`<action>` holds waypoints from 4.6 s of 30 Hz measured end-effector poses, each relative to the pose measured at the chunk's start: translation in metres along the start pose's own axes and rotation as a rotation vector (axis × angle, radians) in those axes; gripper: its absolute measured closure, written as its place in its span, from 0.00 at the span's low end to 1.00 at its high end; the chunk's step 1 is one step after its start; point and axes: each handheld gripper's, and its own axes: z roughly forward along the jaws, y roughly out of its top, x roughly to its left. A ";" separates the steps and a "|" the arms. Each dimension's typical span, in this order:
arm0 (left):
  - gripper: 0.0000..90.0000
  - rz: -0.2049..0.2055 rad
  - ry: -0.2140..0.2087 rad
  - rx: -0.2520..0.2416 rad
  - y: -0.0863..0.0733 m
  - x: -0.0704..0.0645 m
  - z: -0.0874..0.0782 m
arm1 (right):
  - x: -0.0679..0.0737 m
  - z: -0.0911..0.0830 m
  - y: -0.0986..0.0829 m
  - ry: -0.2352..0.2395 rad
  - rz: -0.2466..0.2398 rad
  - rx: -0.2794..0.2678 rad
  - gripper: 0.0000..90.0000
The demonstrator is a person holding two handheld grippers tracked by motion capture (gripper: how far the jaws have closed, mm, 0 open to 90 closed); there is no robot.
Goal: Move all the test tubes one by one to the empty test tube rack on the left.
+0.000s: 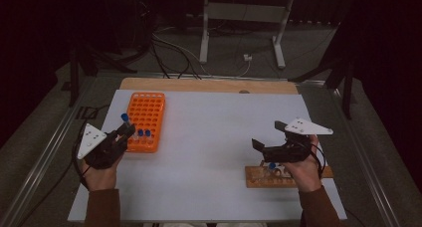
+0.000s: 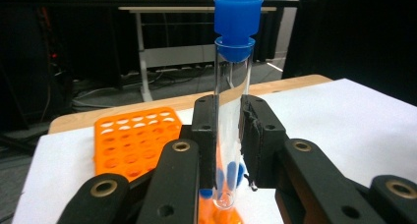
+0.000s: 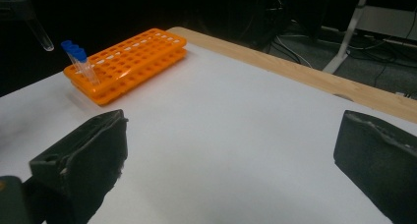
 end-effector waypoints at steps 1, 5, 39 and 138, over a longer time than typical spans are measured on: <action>0.87 -0.005 0.008 0.000 -0.001 0.002 0.000 | -0.001 -0.001 0.000 0.000 0.002 0.000 0.00; 0.87 -0.017 0.036 0.004 -0.006 0.009 -0.001 | -0.002 -0.002 -0.003 0.000 0.010 -0.005 0.00; 0.87 -0.066 0.153 0.139 -0.059 0.035 0.036 | -0.003 -0.003 -0.007 0.009 0.023 -0.017 0.00; 0.01 -0.076 -0.067 0.114 -0.018 -0.011 0.022 | -0.009 -0.022 -0.087 0.177 -0.084 0.197 0.85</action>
